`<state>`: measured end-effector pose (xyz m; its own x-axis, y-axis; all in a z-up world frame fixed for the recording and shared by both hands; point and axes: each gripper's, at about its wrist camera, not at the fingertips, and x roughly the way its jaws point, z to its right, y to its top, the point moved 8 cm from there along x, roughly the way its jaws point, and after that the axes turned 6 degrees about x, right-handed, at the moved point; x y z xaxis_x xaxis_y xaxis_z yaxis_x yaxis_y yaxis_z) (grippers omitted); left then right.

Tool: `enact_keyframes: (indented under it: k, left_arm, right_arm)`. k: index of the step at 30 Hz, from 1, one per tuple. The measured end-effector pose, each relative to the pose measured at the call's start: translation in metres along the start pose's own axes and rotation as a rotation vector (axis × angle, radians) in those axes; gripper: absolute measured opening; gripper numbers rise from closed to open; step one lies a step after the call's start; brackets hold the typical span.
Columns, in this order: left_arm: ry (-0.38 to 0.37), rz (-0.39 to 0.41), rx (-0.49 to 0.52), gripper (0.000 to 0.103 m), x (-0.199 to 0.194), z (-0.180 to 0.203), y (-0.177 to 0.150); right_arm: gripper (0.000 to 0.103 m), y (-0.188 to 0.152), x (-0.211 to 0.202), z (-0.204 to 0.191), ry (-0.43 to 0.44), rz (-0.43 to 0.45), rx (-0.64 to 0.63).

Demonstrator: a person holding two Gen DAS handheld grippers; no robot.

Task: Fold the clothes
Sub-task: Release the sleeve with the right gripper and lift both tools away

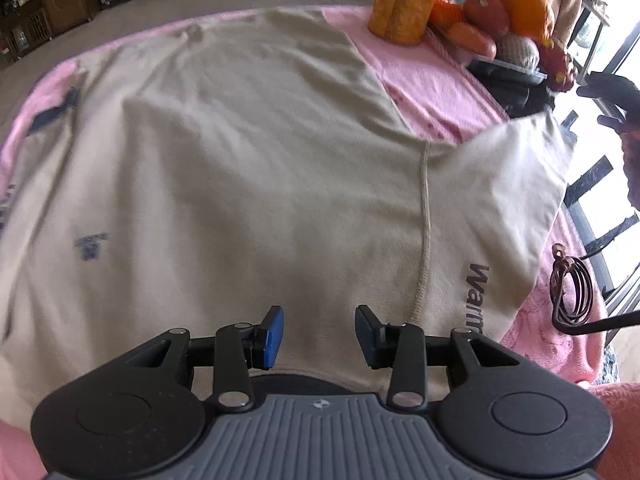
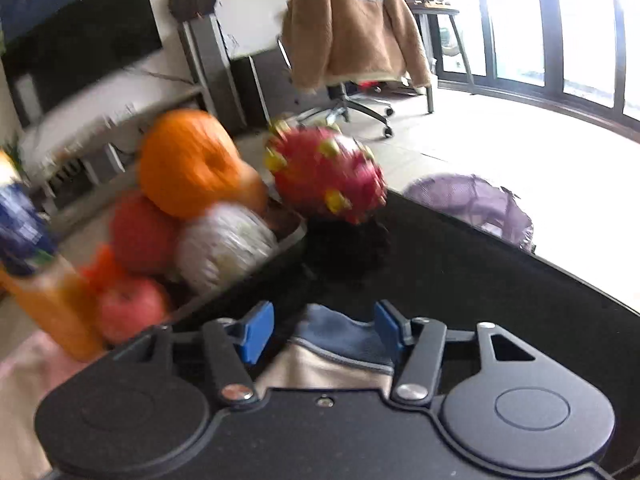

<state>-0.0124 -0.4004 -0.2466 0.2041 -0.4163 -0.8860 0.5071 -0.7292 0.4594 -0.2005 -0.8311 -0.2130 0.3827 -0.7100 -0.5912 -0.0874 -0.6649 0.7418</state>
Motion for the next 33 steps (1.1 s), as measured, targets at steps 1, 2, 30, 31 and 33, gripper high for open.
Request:
enact_keyframes:
  k: [1,2,30,31,33]
  left_arm:
    - [0.004,0.018,0.002,0.039,-0.01,-0.005,-0.002]
    - [0.009,0.037,0.005,0.042,-0.021,-0.01,-0.004]
    - [0.134,0.539,0.11,0.078,-0.043,-0.026,-0.085]
    - [0.141,0.568,0.095,0.078,-0.055,-0.03,-0.079]
    - [0.155,0.614,0.064,0.079,-0.077,-0.04,-0.068]
  right_arm:
    - [0.055,0.005,-0.015,-0.006,0.023,0.017,0.001]
    - [0.055,0.011,-0.031,-0.012,0.046,0.033,0.001]
    - [0.075,-0.07,-0.223,-0.184,0.416,0.142,-0.135]
    - [0.076,-0.07,-0.225,-0.185,0.421,0.141,-0.14]
    - [0.076,-0.073,-0.231,-0.187,0.428,0.14,-0.154]
